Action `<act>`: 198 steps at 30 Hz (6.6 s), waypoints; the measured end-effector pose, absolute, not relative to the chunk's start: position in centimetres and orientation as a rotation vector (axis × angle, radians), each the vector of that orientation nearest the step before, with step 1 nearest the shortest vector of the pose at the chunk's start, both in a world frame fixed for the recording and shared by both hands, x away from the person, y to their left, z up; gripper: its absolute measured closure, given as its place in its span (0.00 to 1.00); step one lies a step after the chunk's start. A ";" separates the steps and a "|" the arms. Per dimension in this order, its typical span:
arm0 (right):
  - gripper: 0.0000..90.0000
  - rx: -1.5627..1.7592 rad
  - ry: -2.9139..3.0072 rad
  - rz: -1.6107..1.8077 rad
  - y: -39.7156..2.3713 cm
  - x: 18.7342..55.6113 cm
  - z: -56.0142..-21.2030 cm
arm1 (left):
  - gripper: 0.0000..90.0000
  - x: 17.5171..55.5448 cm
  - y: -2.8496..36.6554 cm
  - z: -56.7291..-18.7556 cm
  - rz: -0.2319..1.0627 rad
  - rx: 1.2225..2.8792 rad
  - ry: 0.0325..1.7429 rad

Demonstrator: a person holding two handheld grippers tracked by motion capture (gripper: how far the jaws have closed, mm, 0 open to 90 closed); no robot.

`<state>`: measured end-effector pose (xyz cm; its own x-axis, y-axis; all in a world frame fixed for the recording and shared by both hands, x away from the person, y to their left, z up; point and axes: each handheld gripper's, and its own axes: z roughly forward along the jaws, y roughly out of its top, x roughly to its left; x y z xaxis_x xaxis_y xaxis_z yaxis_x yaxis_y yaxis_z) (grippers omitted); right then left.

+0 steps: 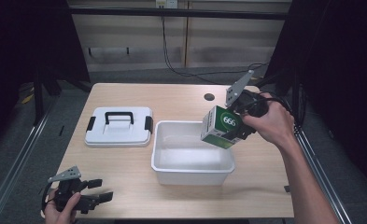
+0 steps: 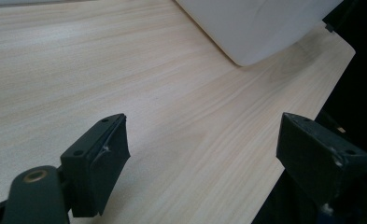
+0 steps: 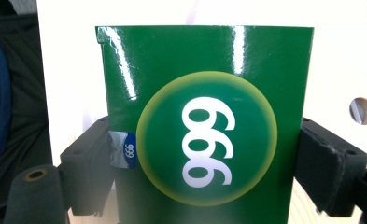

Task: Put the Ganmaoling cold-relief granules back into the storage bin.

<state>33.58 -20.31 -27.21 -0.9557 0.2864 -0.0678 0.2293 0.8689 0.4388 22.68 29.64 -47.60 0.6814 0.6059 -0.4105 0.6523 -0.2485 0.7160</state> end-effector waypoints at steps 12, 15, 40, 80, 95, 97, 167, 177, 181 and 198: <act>0.18 0.435 2.988 0.386 -18.1 35.1 -28.7 | 0.19 22.7 29.7 -47.6 -0.060 1.936 0.981; 0.18 0.431 3.008 0.345 -17.6 35.3 -29.2 | 0.19 22.7 29.7 -47.6 -0.063 1.934 0.983; 0.17 0.311 3.092 0.229 -15.1 36.2 -31.4 | 0.19 22.7 29.7 -47.6 -0.062 1.937 0.976; 0.16 0.216 3.167 0.108 -14.4 36.6 -36.5 | 0.19 22.7 29.6 -47.6 -0.066 1.941 0.976; 0.15 0.233 3.175 0.076 -14.1 36.5 -38.7 | 0.19 22.7 29.7 -47.6 -0.068 1.935 0.979; 0.15 0.241 3.172 0.064 -14.0 36.5 -39.0 | 0.19 22.7 29.7 -47.6 -0.067 1.935 0.980; 0.16 0.509 2.953 0.766 -20.7 34.4 -33.3 | 0.19 22.7 29.8 -47.6 -0.054 1.933 0.988; 0.17 0.587 2.767 0.882 -23.5 33.0 -33.0 | 0.19 22.6 29.9 -47.5 -0.049 1.928 0.988; 0.17 0.660 2.686 0.963 -25.0 32.2 -33.1 | 0.19 22.6 29.9 -47.5 -0.044 1.925 0.991; 0.17 0.836 2.541 1.079 -29.6 28.5 -36.0 | 0.19 22.4 30.1 -47.3 -0.019 1.904 0.995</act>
